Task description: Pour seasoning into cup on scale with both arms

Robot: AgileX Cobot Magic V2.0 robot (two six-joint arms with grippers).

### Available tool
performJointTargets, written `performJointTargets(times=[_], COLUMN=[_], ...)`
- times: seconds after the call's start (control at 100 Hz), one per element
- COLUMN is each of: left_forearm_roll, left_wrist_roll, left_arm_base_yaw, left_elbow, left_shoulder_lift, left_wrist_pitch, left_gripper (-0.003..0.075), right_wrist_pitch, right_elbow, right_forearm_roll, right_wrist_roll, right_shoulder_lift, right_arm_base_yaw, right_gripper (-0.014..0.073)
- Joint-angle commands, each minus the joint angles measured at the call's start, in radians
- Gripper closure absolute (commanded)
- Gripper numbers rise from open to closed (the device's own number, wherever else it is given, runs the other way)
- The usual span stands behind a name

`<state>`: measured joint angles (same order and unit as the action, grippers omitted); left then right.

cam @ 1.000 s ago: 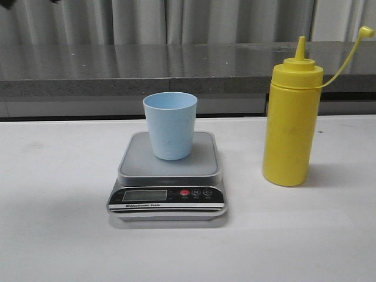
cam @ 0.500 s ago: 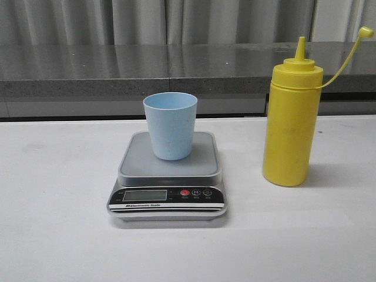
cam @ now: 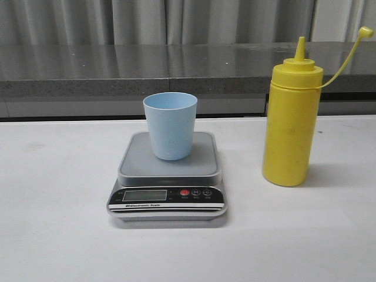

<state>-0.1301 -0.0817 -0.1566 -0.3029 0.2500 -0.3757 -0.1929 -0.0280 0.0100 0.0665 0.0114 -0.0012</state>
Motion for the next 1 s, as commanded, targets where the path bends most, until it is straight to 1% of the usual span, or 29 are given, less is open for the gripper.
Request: performJointTargets(times=[0.0, 0.18, 0.28, 0.34, 0.57, 0.64, 0.66, 0.71, 0.72, 0.73, 0.84, 0.87, 0.96, 0.99], left_forearm_roll=[0.000, 0.022, 0.064, 0.085, 0.085, 0.085, 0.085, 0.085, 0.085, 0.085, 0.085, 0.085, 0.085, 0.085], left_wrist_roll=[0.004, 0.004, 0.004, 0.004, 0.004, 0.004, 0.004, 0.004, 0.004, 0.004, 0.004, 0.004, 0.004, 0.004], left_arm_base_yaw=[0.004, 0.004, 0.004, 0.004, 0.004, 0.004, 0.004, 0.004, 0.004, 0.004, 0.004, 0.004, 0.004, 0.004], left_elbow=[-0.023, -0.023, -0.023, -0.023, -0.023, -0.023, -0.023, -0.023, -0.023, -0.023, -0.023, -0.023, -0.023, -0.023], left_shoulder_lift=[0.005, 0.007, 0.007, 0.007, 0.007, 0.007, 0.007, 0.007, 0.007, 0.007, 0.007, 0.007, 0.007, 0.007], left_wrist_pitch=[0.131, 0.212, 0.252, 0.253, 0.249, 0.249, 0.249, 0.249, 0.249, 0.249, 0.249, 0.249, 0.249, 0.249], left_gripper=[0.0206, 0.0206, 0.0206, 0.0206, 0.0216, 0.0272, 0.0307, 0.0367, 0.0399, 0.0399, 0.0577, 0.0605, 0.0726, 0.0740], right_wrist_pitch=[0.083, 0.083, 0.083, 0.083, 0.083, 0.083, 0.083, 0.083, 0.083, 0.083, 0.083, 0.083, 0.083, 0.083], right_elbow=[0.017, 0.017, 0.017, 0.017, 0.017, 0.017, 0.017, 0.017, 0.017, 0.017, 0.017, 0.017, 0.017, 0.017], right_forearm_roll=[0.001, 0.001, 0.001, 0.001, 0.001, 0.001, 0.001, 0.001, 0.001, 0.001, 0.001, 0.001, 0.001, 0.001], right_wrist_roll=[-0.005, -0.005, -0.005, -0.005, -0.005, -0.005, -0.005, -0.005, -0.005, -0.005, -0.005, -0.005, -0.005, -0.005], right_shoulder_lift=[0.019, 0.019, 0.019, 0.019, 0.019, 0.019, 0.019, 0.019, 0.019, 0.019, 0.019, 0.019, 0.019, 0.019], right_arm_base_yaw=[-0.008, -0.008, -0.008, -0.008, -0.008, -0.008, -0.008, -0.008, -0.008, -0.008, -0.008, -0.008, -0.008, -0.008], right_gripper=[0.0662, 0.0662, 0.0662, 0.0662, 0.0662, 0.0662, 0.0662, 0.0662, 0.0662, 0.0662, 0.0662, 0.0662, 0.0662, 0.0662])
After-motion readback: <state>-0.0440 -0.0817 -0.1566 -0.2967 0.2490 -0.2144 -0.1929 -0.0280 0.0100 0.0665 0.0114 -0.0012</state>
